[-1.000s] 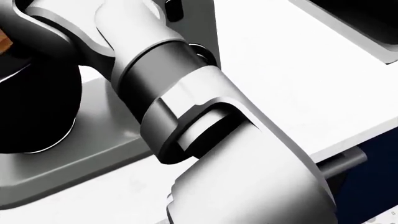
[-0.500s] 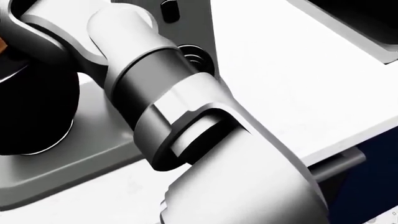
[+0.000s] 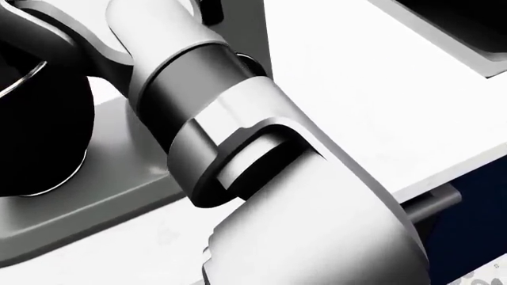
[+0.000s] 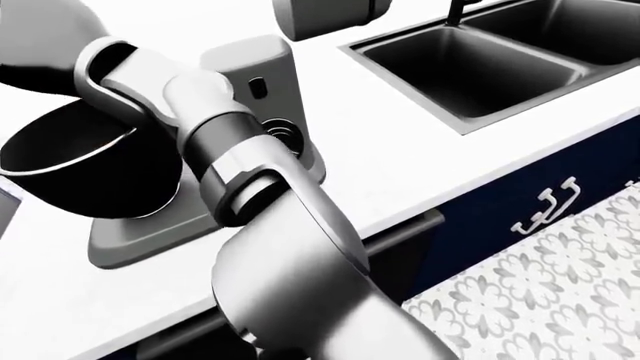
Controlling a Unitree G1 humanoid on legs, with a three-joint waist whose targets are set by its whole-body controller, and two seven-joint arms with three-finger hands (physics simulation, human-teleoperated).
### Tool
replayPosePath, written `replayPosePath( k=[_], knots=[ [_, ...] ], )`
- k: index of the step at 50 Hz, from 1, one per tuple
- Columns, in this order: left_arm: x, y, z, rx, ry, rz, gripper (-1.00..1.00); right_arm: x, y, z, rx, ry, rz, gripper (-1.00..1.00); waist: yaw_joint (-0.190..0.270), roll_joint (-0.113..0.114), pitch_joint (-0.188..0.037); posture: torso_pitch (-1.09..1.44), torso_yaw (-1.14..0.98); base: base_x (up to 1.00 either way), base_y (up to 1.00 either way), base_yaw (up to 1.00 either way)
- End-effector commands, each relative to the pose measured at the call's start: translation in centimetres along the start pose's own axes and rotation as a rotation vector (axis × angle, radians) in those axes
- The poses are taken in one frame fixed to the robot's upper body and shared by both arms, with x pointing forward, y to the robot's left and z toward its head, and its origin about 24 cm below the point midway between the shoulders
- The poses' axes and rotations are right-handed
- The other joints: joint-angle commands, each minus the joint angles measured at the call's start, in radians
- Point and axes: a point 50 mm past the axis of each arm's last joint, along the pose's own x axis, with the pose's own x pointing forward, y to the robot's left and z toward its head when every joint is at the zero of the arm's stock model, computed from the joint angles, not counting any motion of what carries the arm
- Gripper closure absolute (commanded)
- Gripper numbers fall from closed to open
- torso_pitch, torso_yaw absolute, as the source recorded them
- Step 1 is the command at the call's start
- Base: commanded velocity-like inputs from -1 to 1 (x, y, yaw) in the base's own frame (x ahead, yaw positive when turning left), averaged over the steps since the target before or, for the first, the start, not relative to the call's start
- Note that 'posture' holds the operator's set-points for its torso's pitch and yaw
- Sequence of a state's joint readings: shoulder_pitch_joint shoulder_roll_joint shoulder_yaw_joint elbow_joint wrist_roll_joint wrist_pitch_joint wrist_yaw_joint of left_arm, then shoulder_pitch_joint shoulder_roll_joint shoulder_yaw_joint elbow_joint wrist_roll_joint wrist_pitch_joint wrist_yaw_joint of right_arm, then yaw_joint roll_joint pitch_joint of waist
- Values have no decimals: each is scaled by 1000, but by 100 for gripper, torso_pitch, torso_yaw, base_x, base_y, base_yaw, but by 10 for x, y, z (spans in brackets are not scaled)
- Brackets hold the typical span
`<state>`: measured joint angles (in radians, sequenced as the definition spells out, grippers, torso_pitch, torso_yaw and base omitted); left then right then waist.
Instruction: Place the bread in the stand mixer bowl.
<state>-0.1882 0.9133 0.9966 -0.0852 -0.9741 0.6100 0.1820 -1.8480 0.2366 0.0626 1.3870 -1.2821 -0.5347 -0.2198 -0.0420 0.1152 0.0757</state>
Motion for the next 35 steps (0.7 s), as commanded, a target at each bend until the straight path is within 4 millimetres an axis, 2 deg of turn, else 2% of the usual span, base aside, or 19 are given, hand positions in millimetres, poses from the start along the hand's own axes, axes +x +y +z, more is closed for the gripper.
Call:
replayPosePath(
  k=[1,10,22,31,35],
  knots=[
    [-2,-6,19,10,-85,-27,-100,6,-27,3,-14,-22,-75,-100,-1,15,-24,0,0,0,0,0],
    [-2,-8,19,9,-84,-32,-100,10,-44,9,37,-81,-3,-100,-5,15,-20,0,0,0,0,0],
    [-3,-11,18,11,-82,-39,-100,7,-60,2,35,-103,123,-100,-11,15,-17,0,0,0,0,0],
    [-3,-14,16,12,-80,-46,-100,8,-81,7,92,-142,112,-100,-14,13,-13,0,0,0,0,0],
    [-4,-15,14,15,-78,-50,-100,10,-84,12,110,-173,111,-100,-16,14,-12,0,0,0,0,0]
  ],
)
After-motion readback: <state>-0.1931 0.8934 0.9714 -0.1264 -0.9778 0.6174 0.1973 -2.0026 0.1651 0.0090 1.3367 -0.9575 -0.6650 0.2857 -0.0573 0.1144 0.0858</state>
